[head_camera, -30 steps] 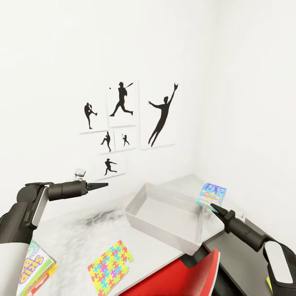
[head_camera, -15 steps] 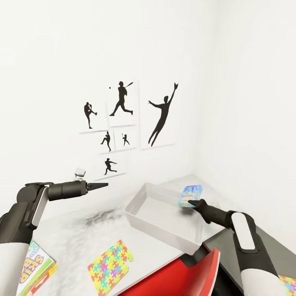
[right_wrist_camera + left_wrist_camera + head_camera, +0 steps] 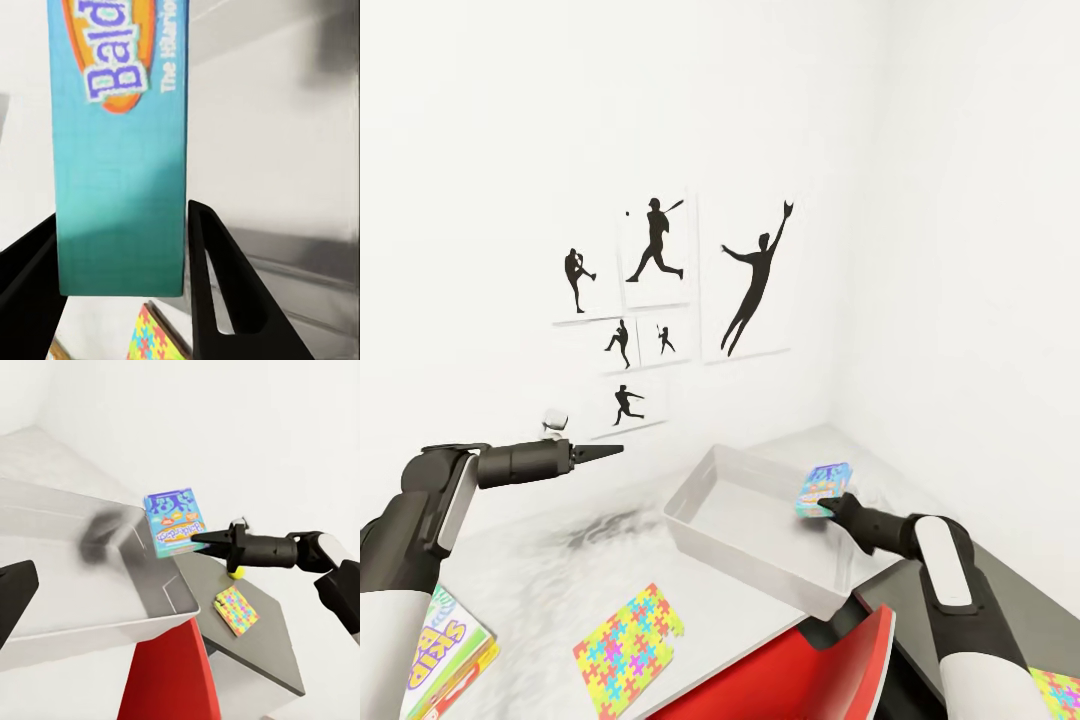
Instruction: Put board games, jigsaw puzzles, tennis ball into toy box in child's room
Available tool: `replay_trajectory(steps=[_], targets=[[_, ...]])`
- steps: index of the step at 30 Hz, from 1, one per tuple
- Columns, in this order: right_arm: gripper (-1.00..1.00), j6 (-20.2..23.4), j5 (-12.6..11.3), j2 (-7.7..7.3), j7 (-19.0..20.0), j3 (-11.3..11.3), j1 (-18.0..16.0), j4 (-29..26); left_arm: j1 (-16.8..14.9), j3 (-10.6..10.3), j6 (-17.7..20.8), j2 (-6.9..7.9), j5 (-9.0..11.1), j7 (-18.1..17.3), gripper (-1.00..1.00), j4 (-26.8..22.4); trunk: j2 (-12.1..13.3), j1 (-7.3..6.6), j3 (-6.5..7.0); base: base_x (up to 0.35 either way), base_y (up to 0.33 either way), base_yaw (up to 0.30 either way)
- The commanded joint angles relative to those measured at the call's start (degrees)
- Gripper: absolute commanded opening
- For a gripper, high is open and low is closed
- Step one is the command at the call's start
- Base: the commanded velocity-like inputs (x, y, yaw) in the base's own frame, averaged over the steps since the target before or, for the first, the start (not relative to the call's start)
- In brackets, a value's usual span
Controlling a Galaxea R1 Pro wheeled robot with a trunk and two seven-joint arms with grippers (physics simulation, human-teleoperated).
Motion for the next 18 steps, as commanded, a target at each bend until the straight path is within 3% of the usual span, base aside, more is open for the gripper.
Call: replay_trajectory(steps=[1, 9, 18], targets=[[-1.0, 0.2, -0.8, 0.06, -1.0, 0.0, 0.0, 0.0, 0.0, 0.0, 0.4, 0.01, 0.1, -0.1, 1.0, 0.0, 0.0, 0.02, -0.03, 0.0, 0.0, 0.0], [-1.0, 0.2, -0.8, -0.01, -3.0, 1.8, 0.4, 0.6, 0.0, 0.0, 0.4, 0.05, 0.1, -0.1, 1.0, 0.0, 0.0, 0.02, -0.03, 0.0, 0.0, 0.0], [-1.0, -0.5, -0.7, 0.06, -3.4, 2.1, 0.4, 6.3, 0.0, 0.0, 0.4, 0.08, 0.1, -0.1, 1.0, 0.0, 0.0, 0.02, -0.03, 0.0, 0.0, 0.0]])
